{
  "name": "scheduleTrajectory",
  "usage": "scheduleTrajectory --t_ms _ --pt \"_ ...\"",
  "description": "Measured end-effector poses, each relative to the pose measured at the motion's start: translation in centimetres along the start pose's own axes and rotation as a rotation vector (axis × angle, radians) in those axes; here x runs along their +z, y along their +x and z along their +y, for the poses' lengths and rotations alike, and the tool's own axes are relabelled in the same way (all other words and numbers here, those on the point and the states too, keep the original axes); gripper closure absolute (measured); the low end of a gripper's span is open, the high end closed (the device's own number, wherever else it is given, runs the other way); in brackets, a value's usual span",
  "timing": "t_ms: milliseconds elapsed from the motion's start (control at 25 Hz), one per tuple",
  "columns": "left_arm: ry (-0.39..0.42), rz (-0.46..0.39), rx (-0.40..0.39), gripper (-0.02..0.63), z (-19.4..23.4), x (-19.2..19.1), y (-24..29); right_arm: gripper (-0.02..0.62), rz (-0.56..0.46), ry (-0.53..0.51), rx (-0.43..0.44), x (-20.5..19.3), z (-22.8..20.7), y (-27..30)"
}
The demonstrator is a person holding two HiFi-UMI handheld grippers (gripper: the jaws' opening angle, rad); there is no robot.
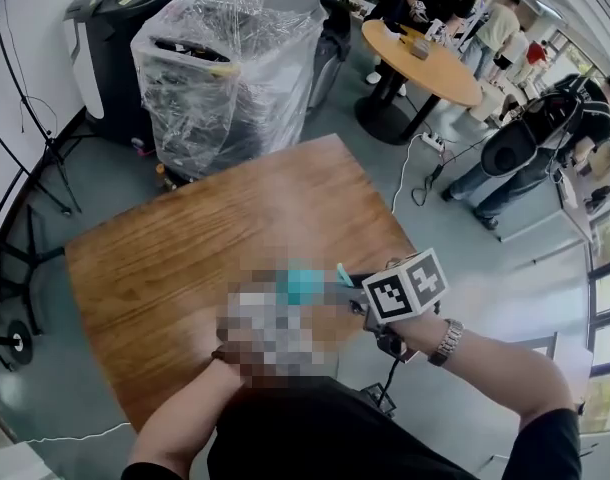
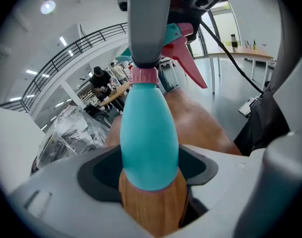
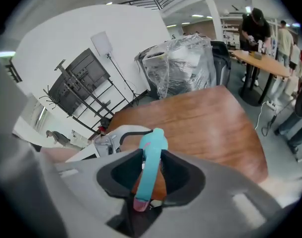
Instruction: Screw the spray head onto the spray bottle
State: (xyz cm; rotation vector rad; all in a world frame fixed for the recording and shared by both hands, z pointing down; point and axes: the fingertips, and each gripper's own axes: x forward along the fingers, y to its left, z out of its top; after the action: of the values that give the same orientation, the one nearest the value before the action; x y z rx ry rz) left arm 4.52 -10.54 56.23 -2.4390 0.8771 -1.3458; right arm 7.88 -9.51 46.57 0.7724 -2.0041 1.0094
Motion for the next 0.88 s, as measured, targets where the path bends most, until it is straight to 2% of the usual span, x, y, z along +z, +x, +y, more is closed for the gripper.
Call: scheduleTrajectory --t_ms 40,160,320,400,480,560,720,800,880 --pt "-0.013 -0.009 -0.007 0.235 -0.1 0.1 0.1 0.49 -0.003 -0.028 0.004 0.1 0.3 -0.1" --pt "-0.043 -0.039 -0.026 0.233 -0.2 0.3 0.1 0.418 -0.019 -0.114 0.031 0.6 1.2 -0.8" --pt "-0.103 -0.084 -0.089 0.232 -0.7 0.6 -0.2 0.363 -0.049 -0.251 0.062 2.0 2.7 -3.1" --pt "-0.119 -0.108 -0.121 0.232 -0.7 0.5 -0.4 0.362 -0.1 -0.36 0.097 3.1 4.0 -5.2" --pt "-0.121 -0.133 -0.155 0.232 -0.7 0.4 -0.6 0.362 -0.15 -0.529 0.117 4.1 5.4 -7.6" --pt "-0.112 -0.165 -0.198 0.232 -0.9 0.4 -1.1 0.362 -0.138 -0.828 0.044 4.5 6.0 -9.4" --pt "-0.059 -0.2 -0.318 0.232 -2.2 0.3 -1.9 0.369 0.049 -1.671 -0.286 1.6 4.3 -8.9" --pt "-0.034 -0.203 -0.384 0.232 -3.1 0.4 -2.3 0.38 0.123 -1.994 -0.33 -0.8 4.5 -7.5" --pt "-0.008 -0.209 -0.433 0.23 -3.9 0.6 -2.8 0.386 0.139 -2.181 -0.301 -2.7 5.6 -6.3"
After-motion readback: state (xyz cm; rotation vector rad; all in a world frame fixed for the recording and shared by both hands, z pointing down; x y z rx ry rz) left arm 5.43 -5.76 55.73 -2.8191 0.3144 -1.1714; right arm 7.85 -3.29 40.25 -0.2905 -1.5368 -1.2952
